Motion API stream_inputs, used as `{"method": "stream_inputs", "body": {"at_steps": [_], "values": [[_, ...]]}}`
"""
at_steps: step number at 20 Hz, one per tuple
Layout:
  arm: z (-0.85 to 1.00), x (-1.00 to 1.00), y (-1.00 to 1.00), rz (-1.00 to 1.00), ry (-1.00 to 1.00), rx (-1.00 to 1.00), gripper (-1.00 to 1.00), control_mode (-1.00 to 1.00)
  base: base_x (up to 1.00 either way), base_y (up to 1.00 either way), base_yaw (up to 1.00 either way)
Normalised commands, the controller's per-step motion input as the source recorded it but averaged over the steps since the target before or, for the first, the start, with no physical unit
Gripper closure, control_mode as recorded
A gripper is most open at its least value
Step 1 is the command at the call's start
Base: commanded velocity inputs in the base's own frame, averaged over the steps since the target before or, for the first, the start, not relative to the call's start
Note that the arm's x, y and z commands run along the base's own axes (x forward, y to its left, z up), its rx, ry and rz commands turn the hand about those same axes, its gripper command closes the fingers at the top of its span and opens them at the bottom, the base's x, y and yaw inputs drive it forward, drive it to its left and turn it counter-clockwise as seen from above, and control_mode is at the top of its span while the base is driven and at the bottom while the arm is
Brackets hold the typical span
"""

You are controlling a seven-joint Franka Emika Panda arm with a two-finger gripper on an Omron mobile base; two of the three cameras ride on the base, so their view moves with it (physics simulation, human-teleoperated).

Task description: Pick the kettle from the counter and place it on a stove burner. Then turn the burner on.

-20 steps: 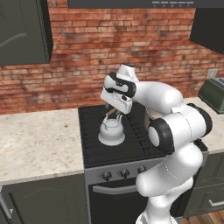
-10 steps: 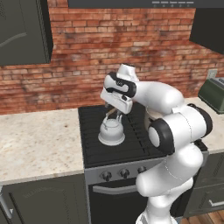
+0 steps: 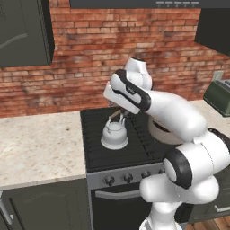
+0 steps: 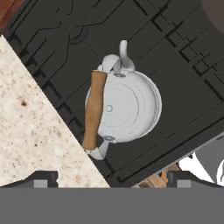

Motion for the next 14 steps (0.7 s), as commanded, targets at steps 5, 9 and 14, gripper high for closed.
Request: {"method": "stream_inputs", "body": {"at_steps": [5,9,14], "values": [[0.01,-1.0,0.0,0.27,-0.18,-0.19,-1.0,-1.0,0.0,0.0,0.0],[-0.28,-1.0,0.0,0.3,-0.14,-0.24,-1.0,-1.0,0.0,0.0,0.0],[-0.33,-1.0,0.0,0.28,-0.16,-0.23,-1.0,-1.0,0.0,0.0,0.0]]}}
